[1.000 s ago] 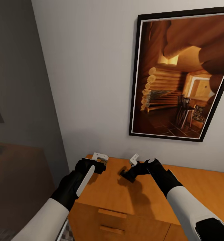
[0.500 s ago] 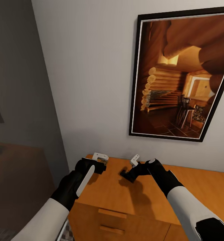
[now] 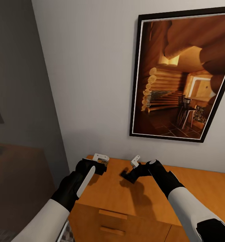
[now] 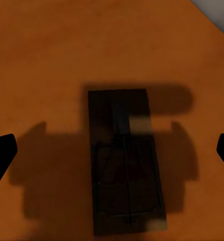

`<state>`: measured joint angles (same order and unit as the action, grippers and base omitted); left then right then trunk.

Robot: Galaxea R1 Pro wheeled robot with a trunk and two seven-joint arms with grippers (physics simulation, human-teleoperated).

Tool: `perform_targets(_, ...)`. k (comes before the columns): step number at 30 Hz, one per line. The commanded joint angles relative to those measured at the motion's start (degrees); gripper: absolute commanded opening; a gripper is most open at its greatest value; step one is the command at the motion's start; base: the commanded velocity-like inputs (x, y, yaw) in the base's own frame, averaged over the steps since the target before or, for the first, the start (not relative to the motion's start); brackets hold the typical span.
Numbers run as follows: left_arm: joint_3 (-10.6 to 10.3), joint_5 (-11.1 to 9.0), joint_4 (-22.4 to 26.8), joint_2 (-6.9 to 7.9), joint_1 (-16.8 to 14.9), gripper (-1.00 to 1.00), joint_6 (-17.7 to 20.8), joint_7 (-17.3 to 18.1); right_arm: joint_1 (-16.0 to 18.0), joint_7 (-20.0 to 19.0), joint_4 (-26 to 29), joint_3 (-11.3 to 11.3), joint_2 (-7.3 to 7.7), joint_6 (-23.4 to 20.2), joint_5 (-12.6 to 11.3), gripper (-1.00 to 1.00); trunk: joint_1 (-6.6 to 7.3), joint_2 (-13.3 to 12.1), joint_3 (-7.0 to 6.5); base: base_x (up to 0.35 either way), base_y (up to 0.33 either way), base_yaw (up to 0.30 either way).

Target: Take the four mousetraps from the cabinet in the bathroom and place them on the bathroom floor. Make sure all four end up on the same floor surface, and ensure that at least two of them are either under or directly next to the same bathroom sink.

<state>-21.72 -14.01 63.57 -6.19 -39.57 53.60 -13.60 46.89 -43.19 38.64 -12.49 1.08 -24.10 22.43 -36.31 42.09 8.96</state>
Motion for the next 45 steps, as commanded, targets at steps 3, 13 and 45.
perform_targets(3, -0.1, -0.6, 0.0, 0.03, -0.1, -1.00, 0.2, -0.5, 0.0, -0.3, 0.1, -0.2, 0.05, -0.2, 0.4, 1.00, -0.02, 0.1, 0.10, 0.000, 0.000, 0.000)
perform_targets(13, -0.1, -0.6, 0.0, 0.04, -0.1, -1.00, 0.3, -0.5, 0.0, -0.3, 0.1, -0.2, 0.05, -0.1, 0.4, 1.00, -0.68, 1.3, 0.64, 0.000, 0.000, 0.000)
perform_targets(45, -0.2, -0.6, 0.0, 0.04, -0.1, -1.00, 0.4, -0.5, 0.0, -0.2, 0.1, -0.1, 0.06, -0.2, 0.5, 1.00, -3.53, 6.5, 2.97, 0.000, 0.000, 0.000)
